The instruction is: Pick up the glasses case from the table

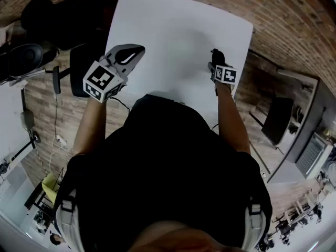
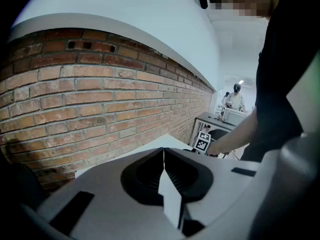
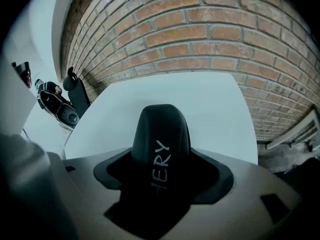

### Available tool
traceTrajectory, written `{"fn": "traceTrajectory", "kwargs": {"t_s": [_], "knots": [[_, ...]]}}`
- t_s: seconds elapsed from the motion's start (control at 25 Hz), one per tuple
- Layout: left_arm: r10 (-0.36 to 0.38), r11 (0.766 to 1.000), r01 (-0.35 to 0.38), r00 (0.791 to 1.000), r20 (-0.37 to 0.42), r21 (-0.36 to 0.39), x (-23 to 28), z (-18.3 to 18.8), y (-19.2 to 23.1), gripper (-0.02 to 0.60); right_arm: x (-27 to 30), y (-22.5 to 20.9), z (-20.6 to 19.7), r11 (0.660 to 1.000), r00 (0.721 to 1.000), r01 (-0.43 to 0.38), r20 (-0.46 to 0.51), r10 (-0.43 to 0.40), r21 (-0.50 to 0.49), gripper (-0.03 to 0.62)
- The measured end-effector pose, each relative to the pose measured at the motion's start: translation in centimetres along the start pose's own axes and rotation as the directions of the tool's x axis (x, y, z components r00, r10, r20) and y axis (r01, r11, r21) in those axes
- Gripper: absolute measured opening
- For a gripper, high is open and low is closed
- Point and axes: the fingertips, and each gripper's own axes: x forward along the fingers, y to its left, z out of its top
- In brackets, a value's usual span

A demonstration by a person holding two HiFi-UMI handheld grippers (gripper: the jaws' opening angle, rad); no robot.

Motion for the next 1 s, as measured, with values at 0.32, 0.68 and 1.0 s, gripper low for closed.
{"fn": "traceTrajectory", "kwargs": {"t_s": [0.32, 0.68, 1.0], "knots": [[-0.002, 0.999, 0.001, 1.0, 0.027, 0.041, -1.7, 0.8, -1.8, 0.011, -2.4, 1.2, -0.4, 1.0, 1.0, -0.002, 0.031, 0.003, -0.028, 0.334], [-0.004, 0.998, 0.001, 0.998, 0.055, 0.064, -3.5, 1.5, -4.2, 0.011, -6.1, 2.9, 0.0, 0.999, 0.994, -0.027, 0.107, 0.03, -0.03, 0.334], [-0.002, 0.995, -0.006, 0.997, 0.08, 0.096, -5.5, 2.1, -6.7, 0.011, -9.7, 4.4, -0.6, 0.999, 0.986, -0.035, 0.159, 0.041, -0.039, 0.334]]}}
